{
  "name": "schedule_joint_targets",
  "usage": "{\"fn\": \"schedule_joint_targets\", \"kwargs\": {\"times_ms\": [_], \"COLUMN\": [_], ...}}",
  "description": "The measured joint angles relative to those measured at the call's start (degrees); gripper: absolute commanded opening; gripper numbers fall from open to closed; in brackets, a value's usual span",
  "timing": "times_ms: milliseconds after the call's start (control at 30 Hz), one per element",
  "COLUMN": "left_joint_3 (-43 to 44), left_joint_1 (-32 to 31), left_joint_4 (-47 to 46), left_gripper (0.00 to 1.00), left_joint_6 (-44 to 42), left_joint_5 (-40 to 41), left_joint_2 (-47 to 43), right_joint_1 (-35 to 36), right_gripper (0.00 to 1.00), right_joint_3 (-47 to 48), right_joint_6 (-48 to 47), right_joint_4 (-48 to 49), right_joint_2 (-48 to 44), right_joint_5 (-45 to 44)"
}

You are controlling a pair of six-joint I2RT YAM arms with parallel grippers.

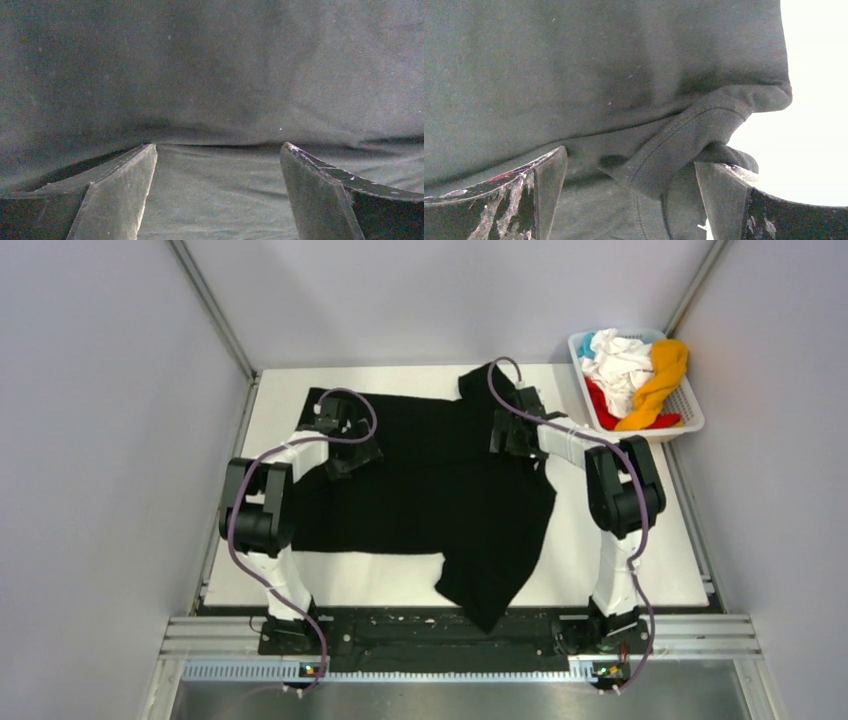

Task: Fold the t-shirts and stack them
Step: Flatten out the tshirt, then grab the side of the flattened tshirt closest away from the robot with both arms

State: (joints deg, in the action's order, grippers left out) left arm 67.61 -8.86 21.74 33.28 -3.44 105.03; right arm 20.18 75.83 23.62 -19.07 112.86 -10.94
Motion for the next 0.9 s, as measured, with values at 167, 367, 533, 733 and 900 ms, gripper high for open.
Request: {"fn": "schedule_joint_targets", "kwargs": {"times_ms": [167,367,533,733,900], "left_joint_3": [6.5,12.1,10.8,-3.3,-15.5], "left_joint_1": [0.0,0.0,0.0,0.7,10.9], "left_joint_4": [-0.4,-2.4,-3.2,3.3,6.7], "left_gripper": [0.99,0.99,0.99,0.99,0.93], "left_joint_6": [1.4,2.9,2.9,4.3,9.4], "left_joint_5": [-2.8,-7.3,-7.7,3.0,10.7], "left_joint_2": [5.1,9.7,8.3,-10.3,-30.8], "right_joint_1": [-4.6,-8.8,-9.1,-6.8,-3.7], "right_gripper": [0.96,0.96,0.99,0.99,0.99], "right_joint_3": [12.3,26.4,26.3,7.4,-7.0], "right_joint_6": [-2.6,-5.5,-7.5,-8.4,-6.1], "right_joint_4": [-2.3,-4.8,-5.6,-4.7,0.6], "right_joint_2": [8.3,17.1,16.6,1.0,-17.5], "right_joint_5": [0.7,2.4,4.4,4.0,3.5]}}
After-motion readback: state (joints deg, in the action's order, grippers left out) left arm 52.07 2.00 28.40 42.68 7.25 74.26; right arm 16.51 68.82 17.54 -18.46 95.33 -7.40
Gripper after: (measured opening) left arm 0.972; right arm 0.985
